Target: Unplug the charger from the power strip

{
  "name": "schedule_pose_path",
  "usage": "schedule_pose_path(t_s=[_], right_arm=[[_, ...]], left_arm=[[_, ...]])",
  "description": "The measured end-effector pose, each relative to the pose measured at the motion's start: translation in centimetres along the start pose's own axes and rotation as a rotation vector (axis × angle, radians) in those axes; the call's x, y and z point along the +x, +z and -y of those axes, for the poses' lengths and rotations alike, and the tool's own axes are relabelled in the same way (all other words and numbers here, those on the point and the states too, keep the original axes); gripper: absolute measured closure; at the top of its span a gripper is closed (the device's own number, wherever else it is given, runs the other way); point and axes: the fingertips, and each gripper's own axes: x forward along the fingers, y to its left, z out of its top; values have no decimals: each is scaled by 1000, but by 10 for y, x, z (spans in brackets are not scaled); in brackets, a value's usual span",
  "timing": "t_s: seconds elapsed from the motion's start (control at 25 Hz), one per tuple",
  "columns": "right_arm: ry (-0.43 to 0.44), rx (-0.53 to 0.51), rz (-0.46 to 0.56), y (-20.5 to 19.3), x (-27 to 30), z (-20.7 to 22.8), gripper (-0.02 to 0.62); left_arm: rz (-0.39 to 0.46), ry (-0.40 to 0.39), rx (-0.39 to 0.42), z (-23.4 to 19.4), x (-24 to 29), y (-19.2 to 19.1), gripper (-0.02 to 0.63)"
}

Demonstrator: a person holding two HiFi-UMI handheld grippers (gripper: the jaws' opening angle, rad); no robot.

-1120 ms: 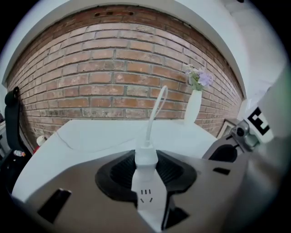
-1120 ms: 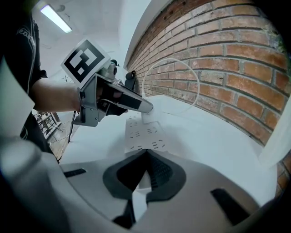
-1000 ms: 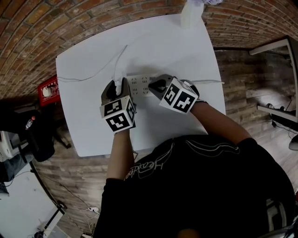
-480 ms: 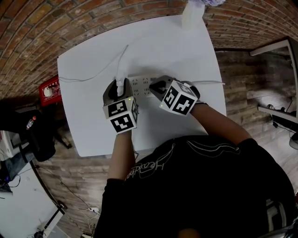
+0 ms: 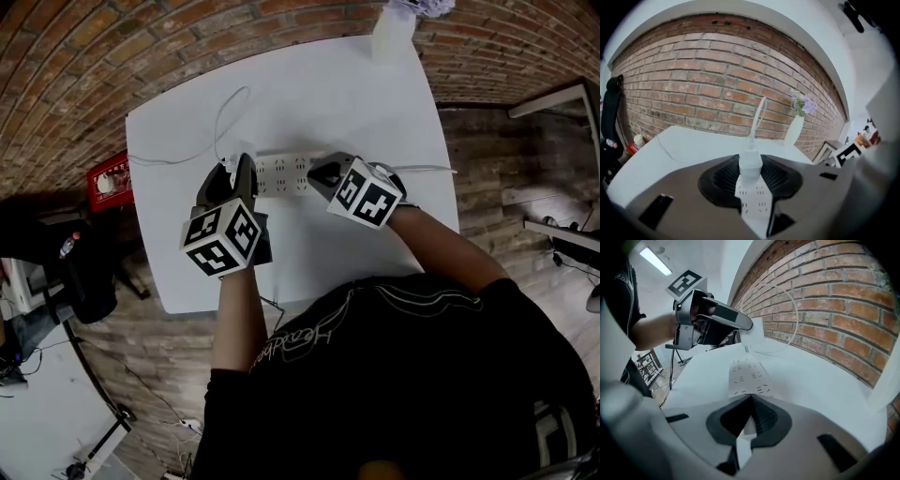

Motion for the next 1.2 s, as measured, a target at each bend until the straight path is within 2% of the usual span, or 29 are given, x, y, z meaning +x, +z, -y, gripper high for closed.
schedule_pose_path(t_s=[0.12, 0.28, 0.36, 0.48, 0.72, 1.0, 1.2], right_arm=[[20, 66, 45, 2, -3, -3, 598], [81, 337, 275, 26, -36, 3, 599], [65, 386, 361, 38, -61, 6, 600], [31, 400, 449, 49, -96, 2, 599], [53, 415, 597, 72, -157, -32, 600], [65, 322, 648, 88, -194, -95, 600], [51, 262, 644, 87, -208, -125, 600]], left_arm=[[-8, -76, -103, 8, -13, -9, 471], [-10, -181, -222, 23, -36, -16, 471], [0, -215, -253, 31, -51, -16, 472], [22, -257, -283, 43, -77, -15, 471], [53, -300, -268, 63, -131, -21, 471], [78, -328, -260, 82, -186, -36, 471], [111, -343, -249, 91, -213, -41, 471]])
